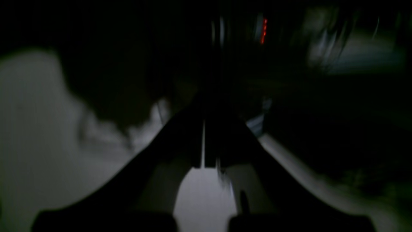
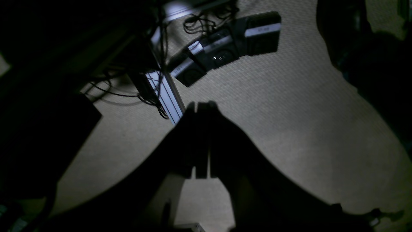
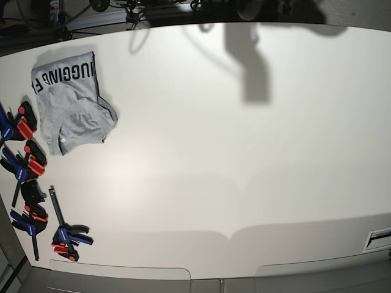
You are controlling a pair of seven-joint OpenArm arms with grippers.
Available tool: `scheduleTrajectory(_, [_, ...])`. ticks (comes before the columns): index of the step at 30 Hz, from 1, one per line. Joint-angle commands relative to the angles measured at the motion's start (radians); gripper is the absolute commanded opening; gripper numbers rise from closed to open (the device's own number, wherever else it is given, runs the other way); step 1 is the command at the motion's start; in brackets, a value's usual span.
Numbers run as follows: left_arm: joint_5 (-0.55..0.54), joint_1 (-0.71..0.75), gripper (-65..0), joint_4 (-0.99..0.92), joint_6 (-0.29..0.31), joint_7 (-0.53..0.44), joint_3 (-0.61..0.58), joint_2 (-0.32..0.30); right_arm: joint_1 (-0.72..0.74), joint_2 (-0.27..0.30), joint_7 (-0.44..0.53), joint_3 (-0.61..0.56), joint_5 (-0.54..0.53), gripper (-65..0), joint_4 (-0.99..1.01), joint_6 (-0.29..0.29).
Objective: Fold the T-shirt properly
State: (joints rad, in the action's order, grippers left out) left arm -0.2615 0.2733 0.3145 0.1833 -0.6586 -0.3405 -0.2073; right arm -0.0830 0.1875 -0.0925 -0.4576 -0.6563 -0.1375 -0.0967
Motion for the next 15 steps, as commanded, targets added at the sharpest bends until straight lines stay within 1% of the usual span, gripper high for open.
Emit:
scheduleTrajectory(1, [-0.001, 0.013, -64.9, 0.002, 0.0, -0.13, -0.001, -0.003, 0.002, 0.0, 0.002, 0.0, -0.002, -65.0, -0.003, 0.001])
scheduleTrajectory(2, [-0.001, 0.019, -64.9, 0.002, 0.0, -0.275, -0.001, -0.003, 0.001, -0.003, 0.002, 0.0, -0.002, -65.0, -0.003, 0.001])
scheduleTrajectory(4, [-0.001, 0.028, -64.9, 0.002, 0.0, -0.622, -0.001, 0.0, -0.001, -0.011, 0.001, 0.0, -0.002, -65.0, -0.002, 0.0])
scheduleTrajectory(5, [0.0, 0.034, -64.9, 0.002, 0.0, -0.738, -0.001, 0.002, -0.001, -0.013, 0.0, 0.0, -0.002, -65.0, -0.002, 0.0])
scheduleTrajectory(6, [-0.004, 0.042, -64.9, 0.003, 0.015, -0.738, -0.001, 0.005, -0.001, -0.013, 0.0, 0.0, -0.002, -65.0, -0.003, 0.0])
scheduleTrajectory(7, [-0.019, 0.049, -64.9, 0.024, -0.009, -0.738, -0.001, 0.003, -0.001, -0.014, 0.0, 0.0, -0.003, -65.0, -0.003, 0.0])
scheduleTrajectory(8, [-0.031, 0.058, -64.9, 0.028, -0.002, -0.738, -0.001, 0.004, 0.0, -0.013, 0.0, 0.0, -0.003, -65.0, -0.003, 0.0])
scheduleTrajectory(15, [-0.031, 0.121, -64.9, 0.035, -0.005, -0.738, -0.001, 0.012, 0.0, -0.03, 0.002, 0.0, -0.003, -65.0, -0.022, 0.001])
